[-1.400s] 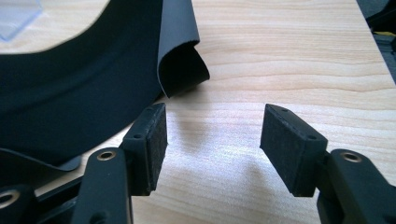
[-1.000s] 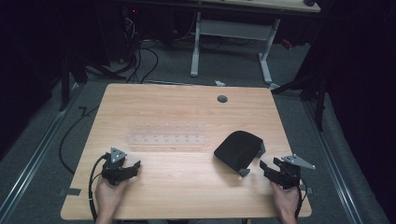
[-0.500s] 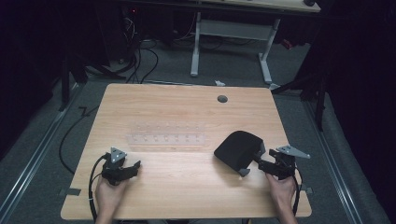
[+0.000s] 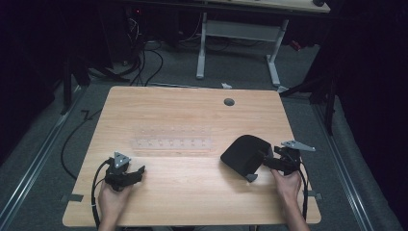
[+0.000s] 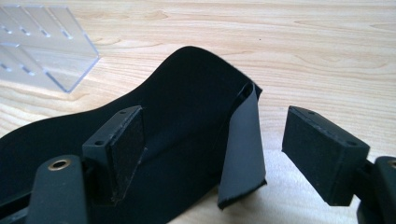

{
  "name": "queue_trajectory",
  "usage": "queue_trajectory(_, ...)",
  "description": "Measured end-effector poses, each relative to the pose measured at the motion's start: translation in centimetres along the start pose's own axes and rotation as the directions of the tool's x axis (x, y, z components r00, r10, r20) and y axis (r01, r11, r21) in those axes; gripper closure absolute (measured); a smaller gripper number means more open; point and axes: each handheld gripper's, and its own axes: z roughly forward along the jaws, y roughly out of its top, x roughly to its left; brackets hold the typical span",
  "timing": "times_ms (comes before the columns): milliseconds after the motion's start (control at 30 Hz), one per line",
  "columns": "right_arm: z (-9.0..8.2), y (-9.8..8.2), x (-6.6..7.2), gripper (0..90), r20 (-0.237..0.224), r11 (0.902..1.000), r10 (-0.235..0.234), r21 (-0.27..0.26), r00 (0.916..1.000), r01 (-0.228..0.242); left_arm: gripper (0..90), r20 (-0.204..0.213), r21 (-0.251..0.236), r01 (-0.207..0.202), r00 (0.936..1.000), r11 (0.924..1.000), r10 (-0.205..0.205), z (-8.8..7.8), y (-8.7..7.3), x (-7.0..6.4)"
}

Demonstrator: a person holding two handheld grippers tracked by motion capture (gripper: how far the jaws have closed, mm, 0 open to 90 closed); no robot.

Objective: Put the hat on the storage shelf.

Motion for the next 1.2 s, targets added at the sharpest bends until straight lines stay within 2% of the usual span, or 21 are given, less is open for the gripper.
queue_trajectory(233, 1.3, 0.6, -0.4, 21.9, -0.004, 0.9996, 0.015, 0.024, 0.9999, -0.015, 31.6, 0.001, 0.0, 0.0, 1.0, 1.0, 0.0, 0.0, 0.0, 0.0)
queue_trajectory(467, 2.5, 0.8, -0.8, 25.1, -0.036, 0.9988, 0.028, 0.041, 0.9989, -0.027, 31.6, 0.001, 0.0, 0.0, 1.0, 1.0, 0.0, 0.0, 0.0, 0.0)
queue_trajectory(567, 3.1, 0.6, -1.1, 28.7, -0.068, 0.9974, 0.04, 0.062, 0.9969, -0.036, 31.6, 0.001, 0.0, -0.002, 1.0, 1.0, 0.002, 0.0, 0.0, 0.0)
queue_trajectory(767, 3.5, 0.4, -0.9, 32.6, -0.081, 0.9972, 0.039, 0.067, 0.996, -0.033, 31.5, 0.0, 0.0, -0.001, 1.0, 1.0, 0.001, 0.0, 0.0, 0.0)
queue_trajectory(833, 3.6, 0.3, -0.9, 34.9, -0.087, 0.9976, 0.028, 0.065, 0.9958, -0.022, 31.5, 0.0, 0.0, -0.002, 1.0, 1.0, 0.002, 0.0, 0.0, 0.0)
queue_trajectory(1133, 3.6, -0.6, -1.1, 47.5, -0.114, 0.9979, 0.045, 0.052, 0.9925, -0.039, 31.4, 0.0, 0.0, -0.001, 1.0, 1.0, 0.001, 0.0, 0.0, 0.0)
queue_trajectory(1200, 3.3, -0.7, -1.3, 53.3, -0.129, 0.9982, 0.046, 0.045, 0.9905, -0.04, 31.4, 0.0, 0.0, -0.001, 1.0, 1.0, 0.001, 0.0, 0.0, 0.0)
